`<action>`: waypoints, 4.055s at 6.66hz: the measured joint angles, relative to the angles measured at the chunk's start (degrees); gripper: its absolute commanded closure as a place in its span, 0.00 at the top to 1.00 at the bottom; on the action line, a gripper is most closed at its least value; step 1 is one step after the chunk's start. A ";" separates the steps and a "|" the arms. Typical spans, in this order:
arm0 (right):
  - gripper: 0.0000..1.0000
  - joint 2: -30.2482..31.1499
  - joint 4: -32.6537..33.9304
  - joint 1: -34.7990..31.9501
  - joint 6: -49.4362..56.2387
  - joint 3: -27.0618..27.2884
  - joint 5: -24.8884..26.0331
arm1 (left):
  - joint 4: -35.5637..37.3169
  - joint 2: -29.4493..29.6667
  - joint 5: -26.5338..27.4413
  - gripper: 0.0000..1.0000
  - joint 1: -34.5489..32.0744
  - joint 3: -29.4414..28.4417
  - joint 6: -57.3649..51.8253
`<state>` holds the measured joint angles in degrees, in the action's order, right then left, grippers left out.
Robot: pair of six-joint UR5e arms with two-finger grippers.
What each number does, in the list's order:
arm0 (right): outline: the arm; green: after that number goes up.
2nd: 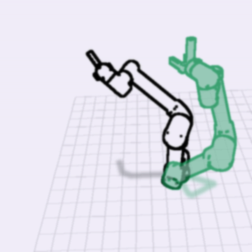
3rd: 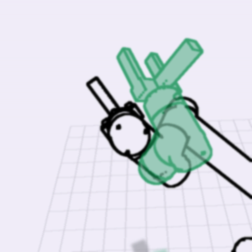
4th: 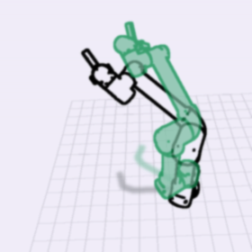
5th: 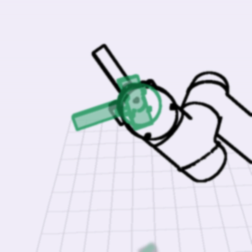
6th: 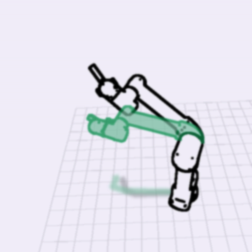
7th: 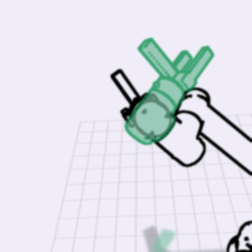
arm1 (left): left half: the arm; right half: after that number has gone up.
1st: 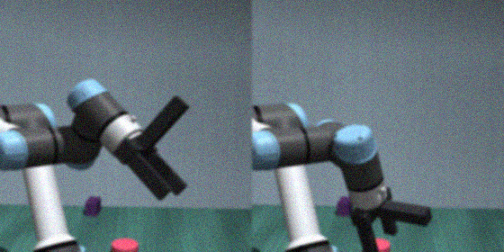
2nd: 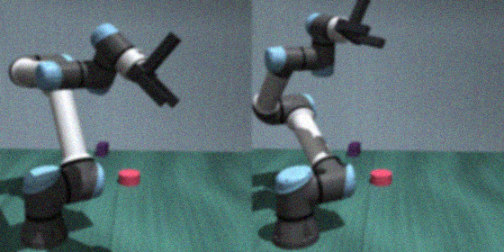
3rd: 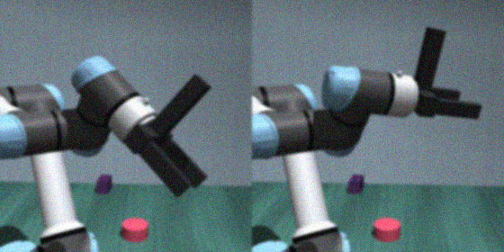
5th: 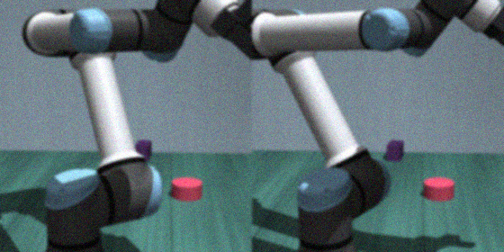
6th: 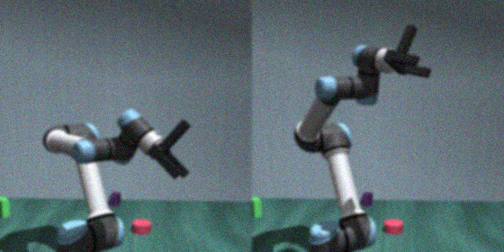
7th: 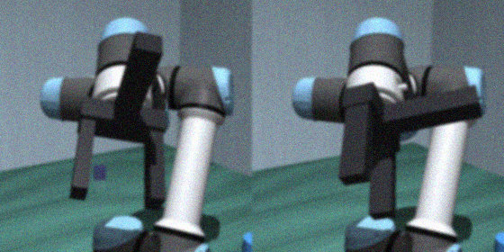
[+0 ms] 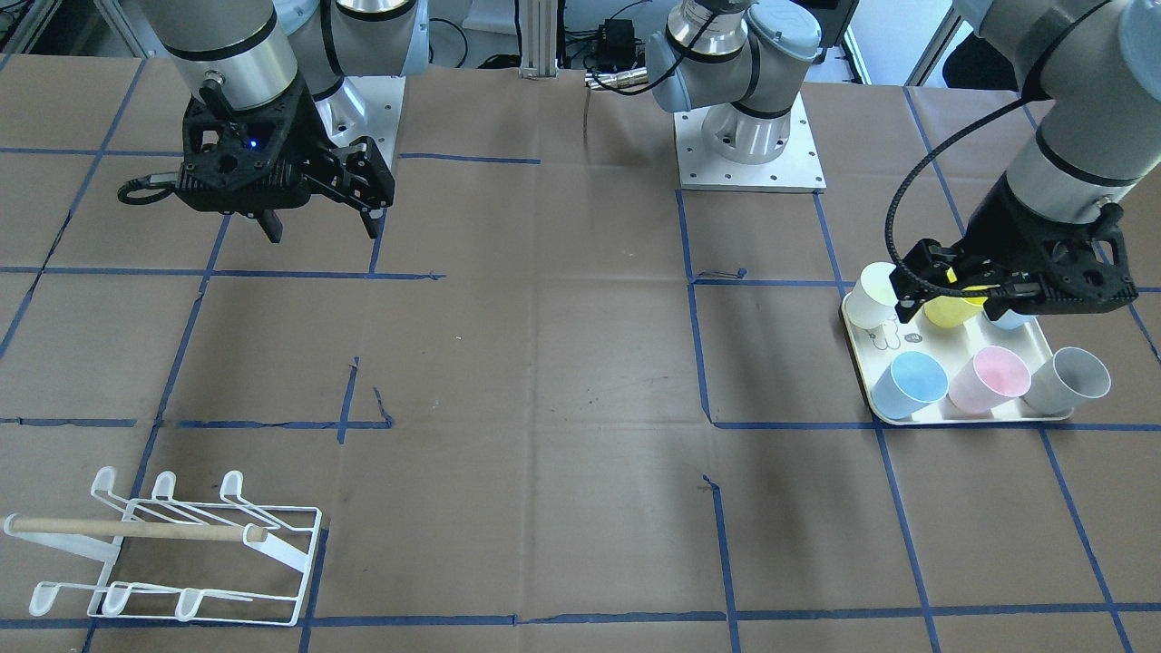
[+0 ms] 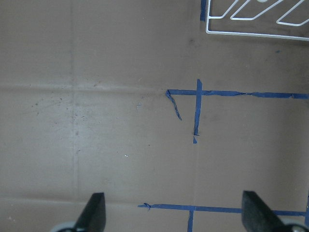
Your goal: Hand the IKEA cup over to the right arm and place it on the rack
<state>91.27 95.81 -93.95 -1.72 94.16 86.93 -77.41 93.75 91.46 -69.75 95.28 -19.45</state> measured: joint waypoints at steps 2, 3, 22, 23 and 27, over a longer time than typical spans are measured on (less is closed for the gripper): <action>1.00 -0.07 5.86 0.00 -0.09 1.22 -0.20 | 2.61 0.08 -0.22 0.99 2.34 2.66 -2.19; 1.00 0.03 11.96 0.00 -0.10 3.48 -1.23 | 4.84 0.40 -0.35 0.99 2.70 4.24 -2.51; 1.00 -8.22 115.03 -0.36 -80.77 35.57 -28.68 | 16.43 8.41 3.59 0.00 3.00 10.50 -4.74; 1.00 -8.37 115.05 -0.36 -80.80 35.56 -28.66 | 10.76 8.10 3.59 0.00 2.75 5.54 -4.54; 1.00 -8.67 115.06 -0.35 -80.81 35.56 -28.65 | -3.42 8.29 -2.44 0.00 0.35 -10.37 -4.39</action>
<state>82.60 210.87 -94.30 -82.53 129.72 58.27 -80.83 102.04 89.02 -69.40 84.91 -23.84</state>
